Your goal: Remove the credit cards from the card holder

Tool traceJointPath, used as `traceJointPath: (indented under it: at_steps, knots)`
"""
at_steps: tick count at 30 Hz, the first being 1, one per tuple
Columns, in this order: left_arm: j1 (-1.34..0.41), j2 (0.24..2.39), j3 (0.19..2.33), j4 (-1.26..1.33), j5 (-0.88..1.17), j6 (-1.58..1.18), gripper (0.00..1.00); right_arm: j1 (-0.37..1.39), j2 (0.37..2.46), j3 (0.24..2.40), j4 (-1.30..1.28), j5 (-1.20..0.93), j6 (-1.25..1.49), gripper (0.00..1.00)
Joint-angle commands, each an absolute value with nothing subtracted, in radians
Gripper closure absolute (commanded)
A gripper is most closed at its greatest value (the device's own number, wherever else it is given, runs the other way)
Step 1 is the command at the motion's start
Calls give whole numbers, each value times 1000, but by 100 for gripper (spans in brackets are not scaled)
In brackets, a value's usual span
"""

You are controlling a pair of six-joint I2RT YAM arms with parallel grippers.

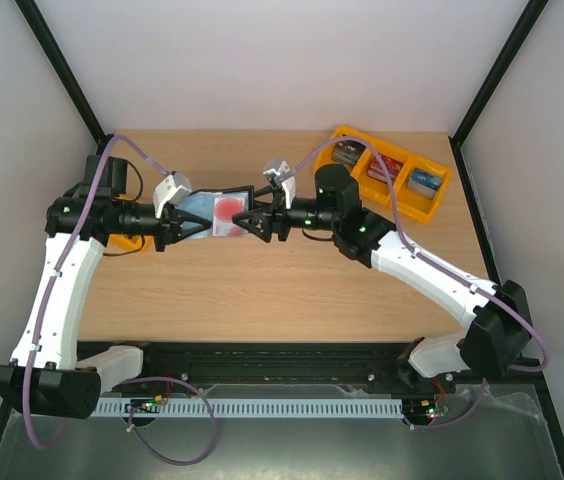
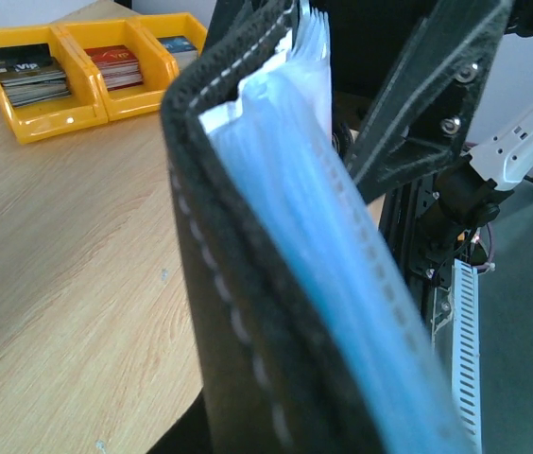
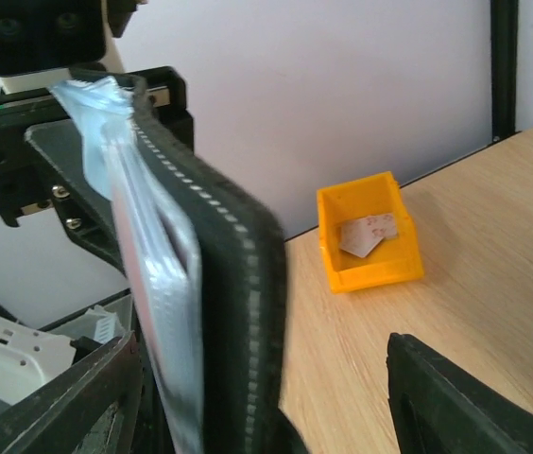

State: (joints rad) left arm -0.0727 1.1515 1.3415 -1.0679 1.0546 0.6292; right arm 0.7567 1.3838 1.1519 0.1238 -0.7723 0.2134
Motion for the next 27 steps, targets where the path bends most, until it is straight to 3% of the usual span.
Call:
traceJointPath:
  at_steps: [1,27]
  knots:
    - [-70,1137,1339,-1060,1096,644,98,773,1386,1188,170,-791,208,31]
    - [-69,1147,1312,-1088,1114,666,98,701,1250,1154,-38,-704,107,34]
